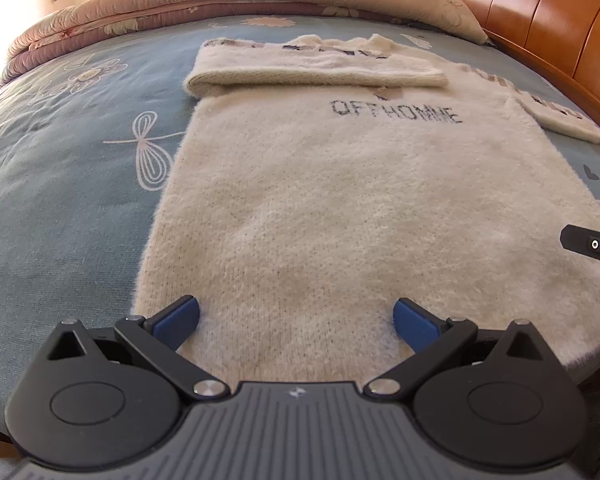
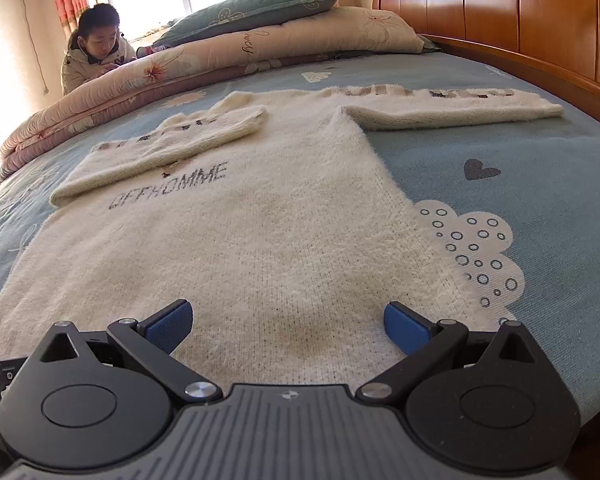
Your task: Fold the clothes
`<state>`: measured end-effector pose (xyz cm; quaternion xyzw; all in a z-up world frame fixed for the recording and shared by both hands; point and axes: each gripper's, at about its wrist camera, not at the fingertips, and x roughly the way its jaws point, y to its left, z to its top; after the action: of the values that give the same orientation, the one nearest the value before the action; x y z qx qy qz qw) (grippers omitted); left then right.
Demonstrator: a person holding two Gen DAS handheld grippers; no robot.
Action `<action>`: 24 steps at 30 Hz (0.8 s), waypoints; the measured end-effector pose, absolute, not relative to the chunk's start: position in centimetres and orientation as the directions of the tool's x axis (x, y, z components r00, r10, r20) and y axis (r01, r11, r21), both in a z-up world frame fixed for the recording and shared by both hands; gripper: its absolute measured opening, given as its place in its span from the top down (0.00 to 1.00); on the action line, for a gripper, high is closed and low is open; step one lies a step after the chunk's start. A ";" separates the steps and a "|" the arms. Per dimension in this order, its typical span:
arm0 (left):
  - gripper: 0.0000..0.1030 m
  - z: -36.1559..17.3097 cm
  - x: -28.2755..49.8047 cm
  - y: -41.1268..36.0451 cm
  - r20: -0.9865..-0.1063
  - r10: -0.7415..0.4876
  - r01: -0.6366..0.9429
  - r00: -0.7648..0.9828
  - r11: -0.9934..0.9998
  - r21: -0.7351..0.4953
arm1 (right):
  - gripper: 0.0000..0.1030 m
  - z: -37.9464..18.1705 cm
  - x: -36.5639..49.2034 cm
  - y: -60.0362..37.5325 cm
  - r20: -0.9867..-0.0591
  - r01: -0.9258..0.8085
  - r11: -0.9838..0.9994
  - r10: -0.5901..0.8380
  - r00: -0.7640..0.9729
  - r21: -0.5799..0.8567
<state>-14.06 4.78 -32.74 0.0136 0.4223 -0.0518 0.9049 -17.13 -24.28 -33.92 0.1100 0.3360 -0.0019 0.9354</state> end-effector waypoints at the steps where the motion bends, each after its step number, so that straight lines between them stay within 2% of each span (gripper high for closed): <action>1: 0.01 -32.8 -14.1 4.8 -0.765 -0.080 0.102 0.639 0.995 -0.019 | 0.00 -34.0 -17.2 -24.3 -0.626 0.073 0.976 0.073 0.776 0.204; 8: 0.01 -32.8 -14.3 4.8 -0.757 -0.084 0.114 0.648 0.993 -0.013 | 0.00 -33.8 -17.0 -24.4 -0.627 0.103 0.966 0.069 0.776 0.235; 13: 0.01 -31.7 -13.1 4.2 -0.787 -0.101 0.165 0.609 0.986 0.001 | 0.00 -33.8 -17.1 -24.7 -0.624 0.098 0.963 0.083 0.777 0.249; 18: 0.01 -29.7 -10.4 1.5 -0.724 -0.142 0.266 0.675 0.962 0.059 | 0.00 -33.9 -16.9 -24.6 -0.623 0.086 0.969 0.081 0.778 0.234; 24: 0.01 -29.4 -4.3 -2.8 -0.709 -0.209 0.307 0.673 0.952 0.011 | 0.00 -34.0 -16.6 -24.0 -0.627 0.073 0.980 0.061 0.776 0.185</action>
<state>-4.33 -2.84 -29.41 0.0644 0.3786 -0.1414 0.9124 -16.62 -24.00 -33.99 0.0999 0.3343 -0.0033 0.9371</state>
